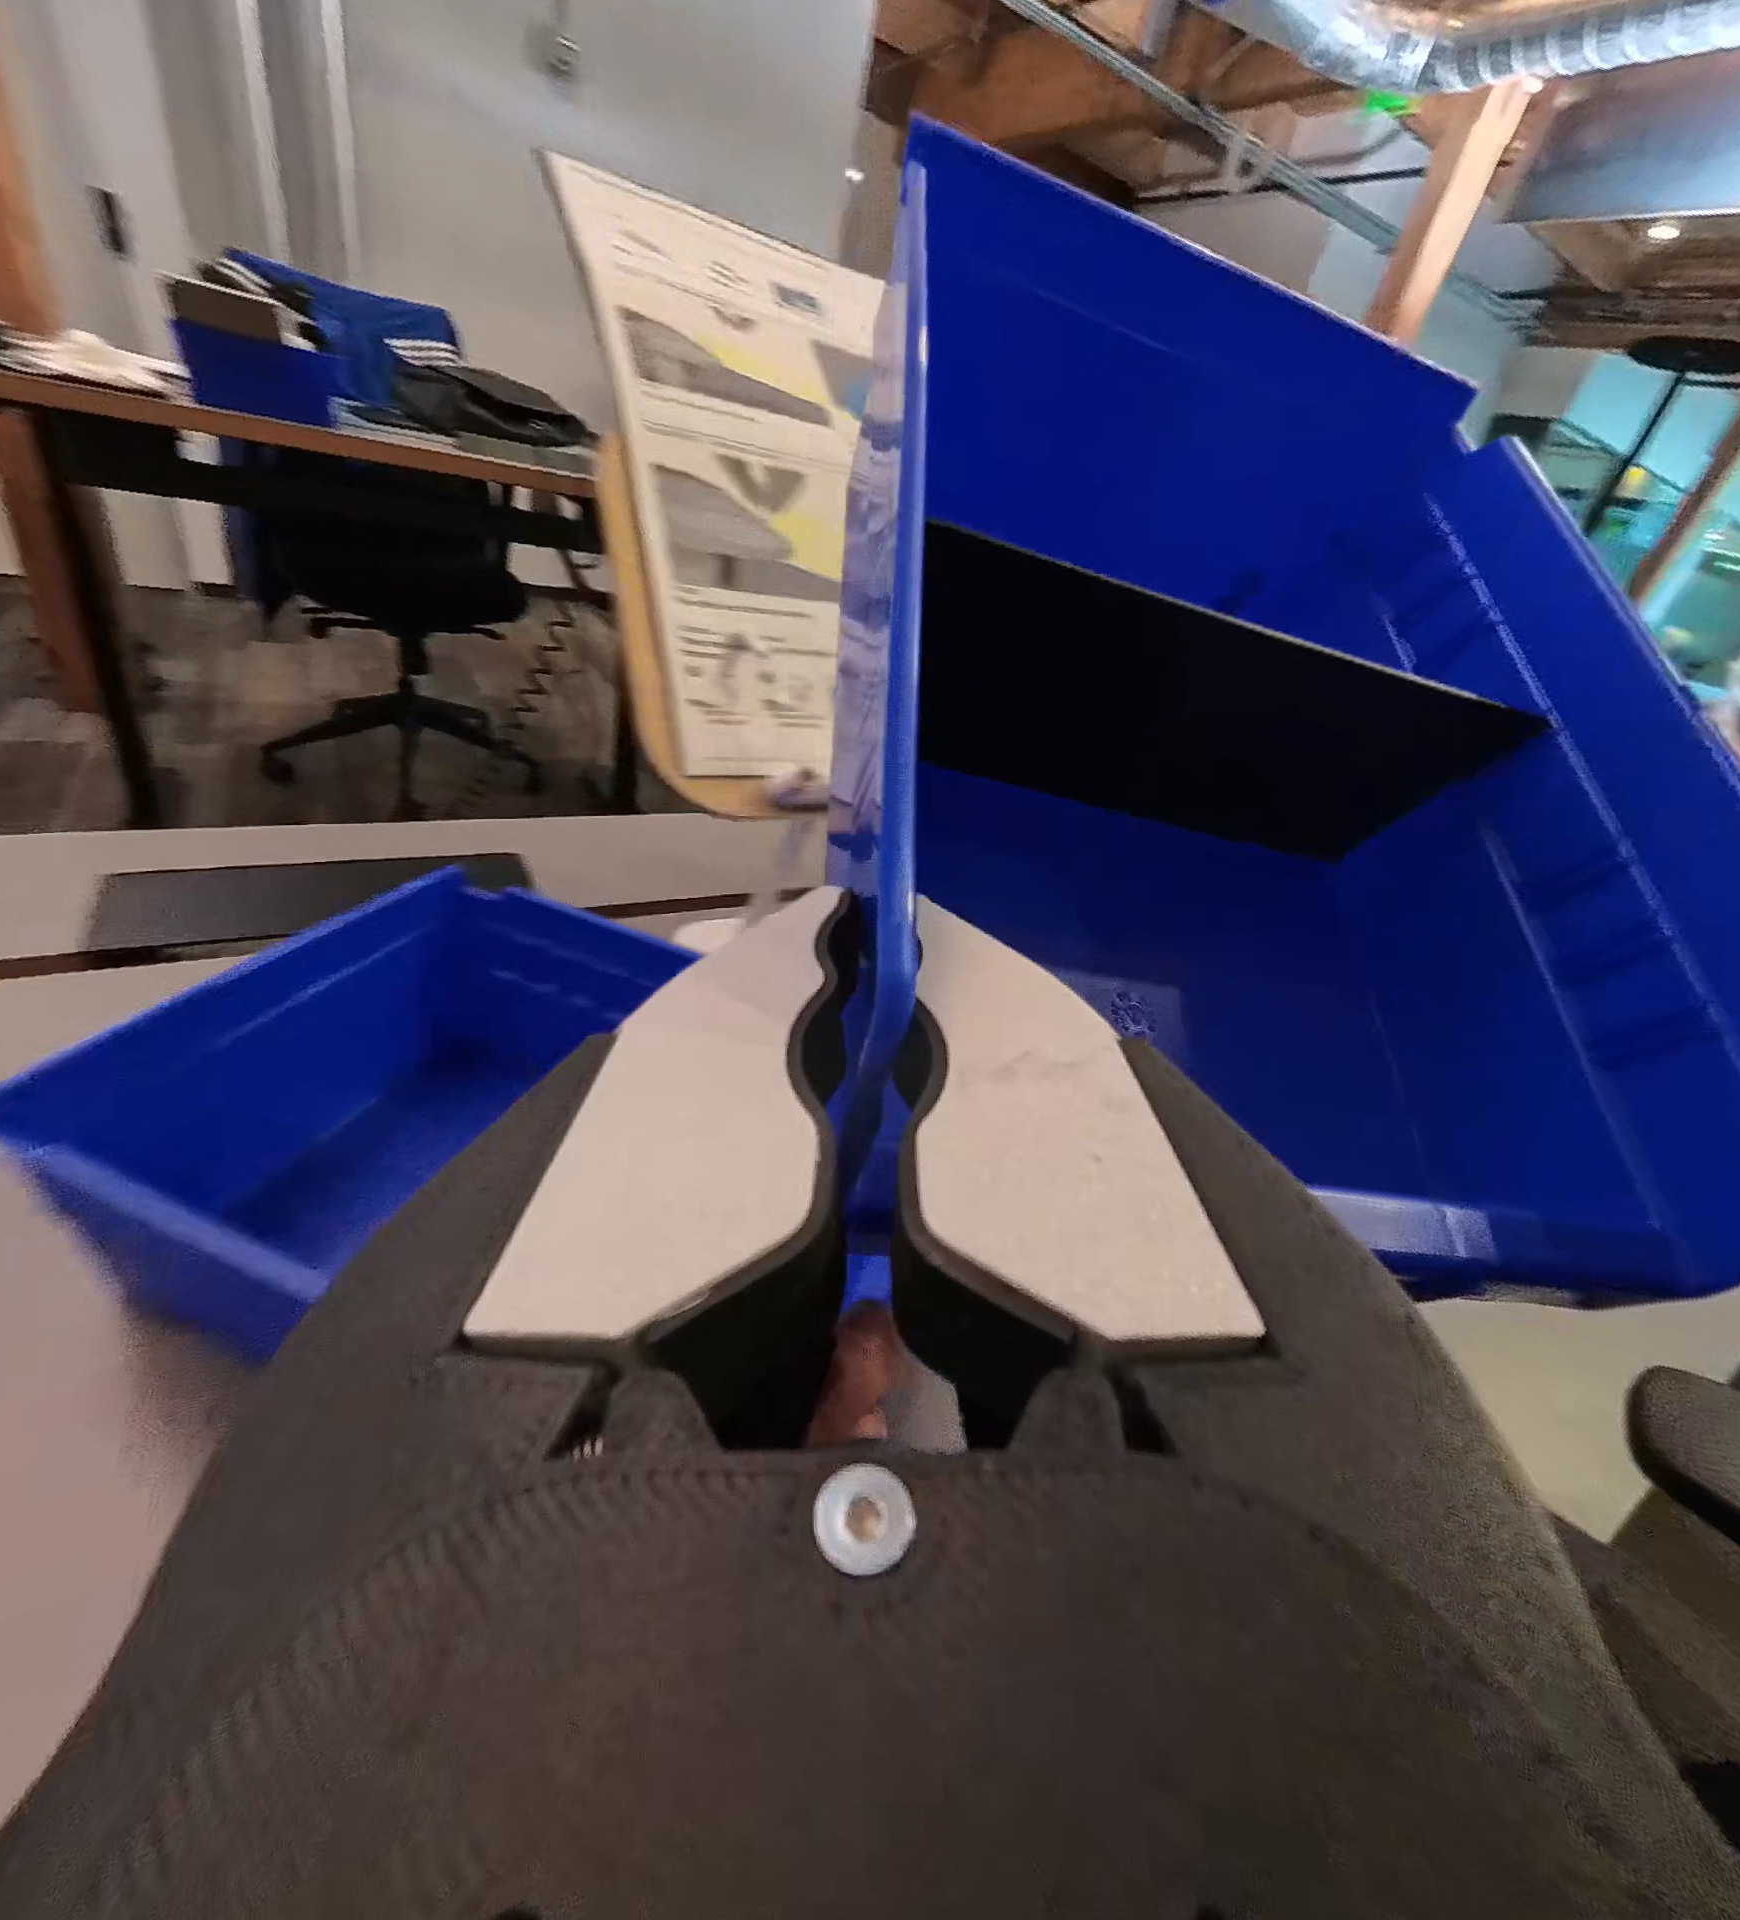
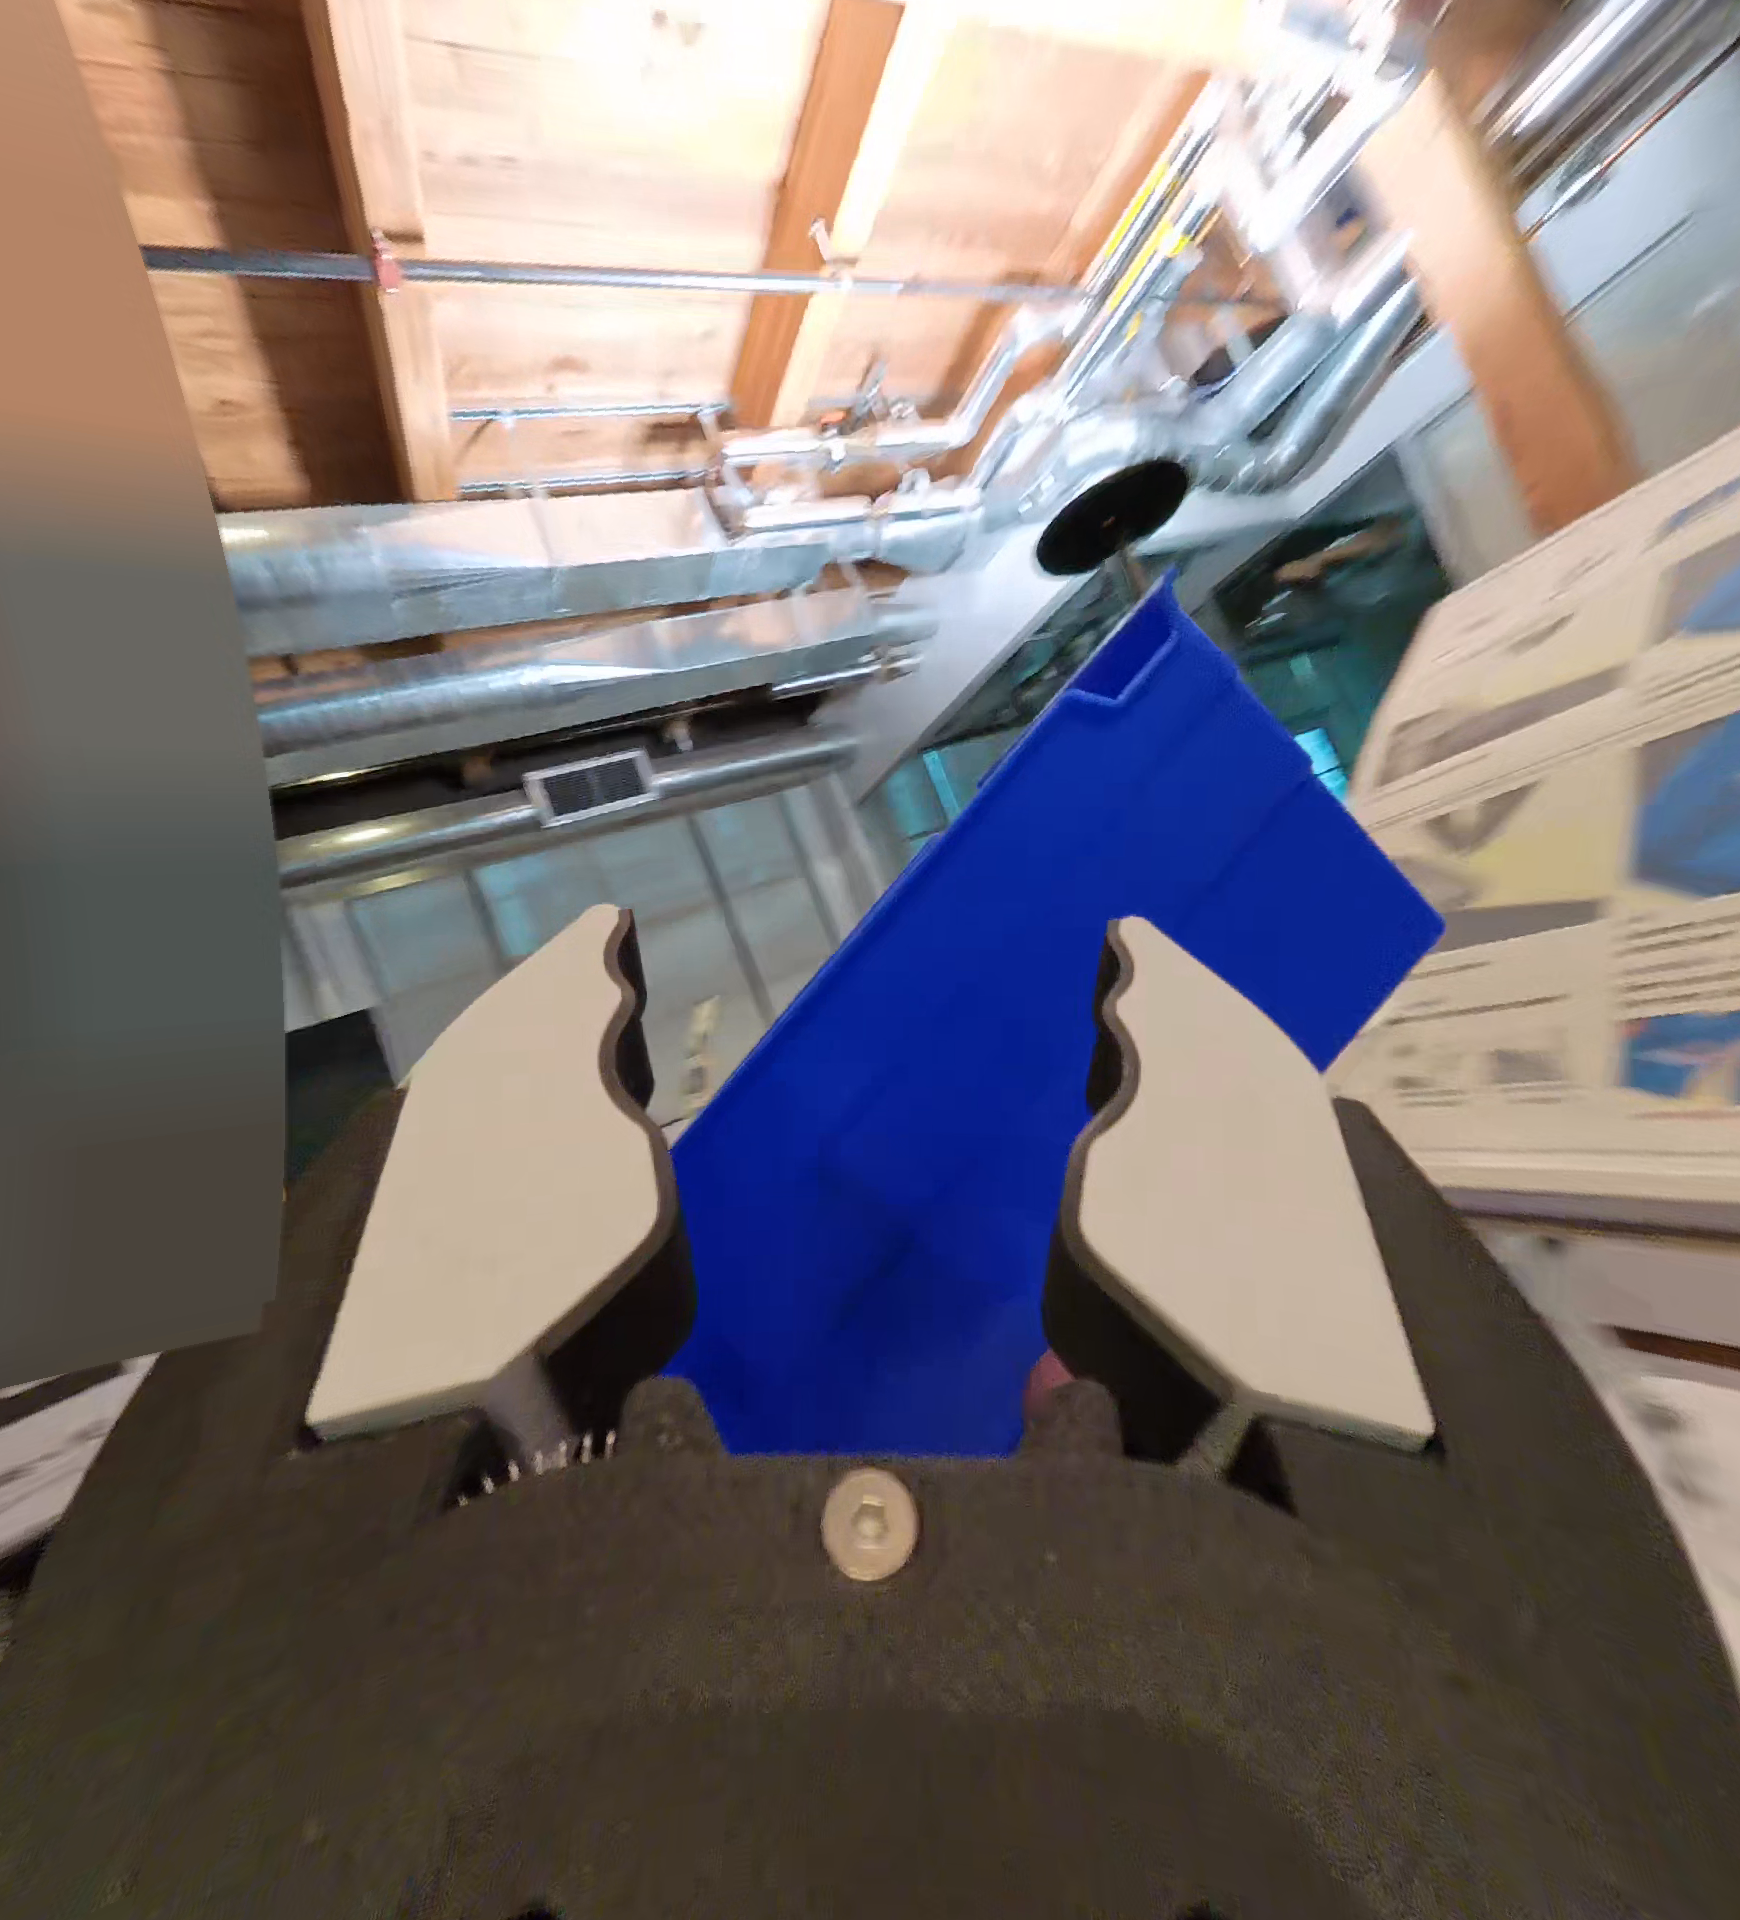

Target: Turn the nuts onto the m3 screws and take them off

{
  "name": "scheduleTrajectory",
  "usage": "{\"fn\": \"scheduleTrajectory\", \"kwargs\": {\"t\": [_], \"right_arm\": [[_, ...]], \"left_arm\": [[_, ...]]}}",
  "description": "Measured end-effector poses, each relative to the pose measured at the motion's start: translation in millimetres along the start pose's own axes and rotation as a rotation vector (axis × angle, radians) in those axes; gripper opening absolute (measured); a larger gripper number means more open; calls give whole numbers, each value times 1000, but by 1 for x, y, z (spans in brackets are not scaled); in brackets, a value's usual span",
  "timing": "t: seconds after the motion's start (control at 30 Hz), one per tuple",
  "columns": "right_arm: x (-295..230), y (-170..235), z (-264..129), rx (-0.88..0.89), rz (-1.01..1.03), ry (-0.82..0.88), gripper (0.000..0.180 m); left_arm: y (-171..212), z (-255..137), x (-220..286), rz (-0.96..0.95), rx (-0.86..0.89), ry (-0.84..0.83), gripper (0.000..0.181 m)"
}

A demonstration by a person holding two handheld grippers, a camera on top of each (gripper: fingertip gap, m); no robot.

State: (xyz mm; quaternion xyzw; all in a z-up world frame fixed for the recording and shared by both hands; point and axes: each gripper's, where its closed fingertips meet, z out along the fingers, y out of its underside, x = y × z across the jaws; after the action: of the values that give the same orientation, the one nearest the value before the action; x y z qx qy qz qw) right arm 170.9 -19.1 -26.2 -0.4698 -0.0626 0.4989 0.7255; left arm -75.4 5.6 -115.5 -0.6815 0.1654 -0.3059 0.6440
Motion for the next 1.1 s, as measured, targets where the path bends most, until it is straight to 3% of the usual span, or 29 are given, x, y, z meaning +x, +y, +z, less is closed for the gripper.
{"fn": "scheduleTrajectory", "kwargs": {"t": [0.3,0.6,0.77,1.1], "right_arm": [[89,-87,-129,64,-193,340,74],[206,-104,-218,-30,-166,570,82],[269,-98,-237,-91,-34,561,83],[394,-79,-223,-318,136,464,89]], "left_arm": [[77,136,132,26,-148,240,3],[164,232,204,-40,-272,361,11],[196,272,214,-172,-294,346,15],[227,326,232,-294,-274,283,32]]}}
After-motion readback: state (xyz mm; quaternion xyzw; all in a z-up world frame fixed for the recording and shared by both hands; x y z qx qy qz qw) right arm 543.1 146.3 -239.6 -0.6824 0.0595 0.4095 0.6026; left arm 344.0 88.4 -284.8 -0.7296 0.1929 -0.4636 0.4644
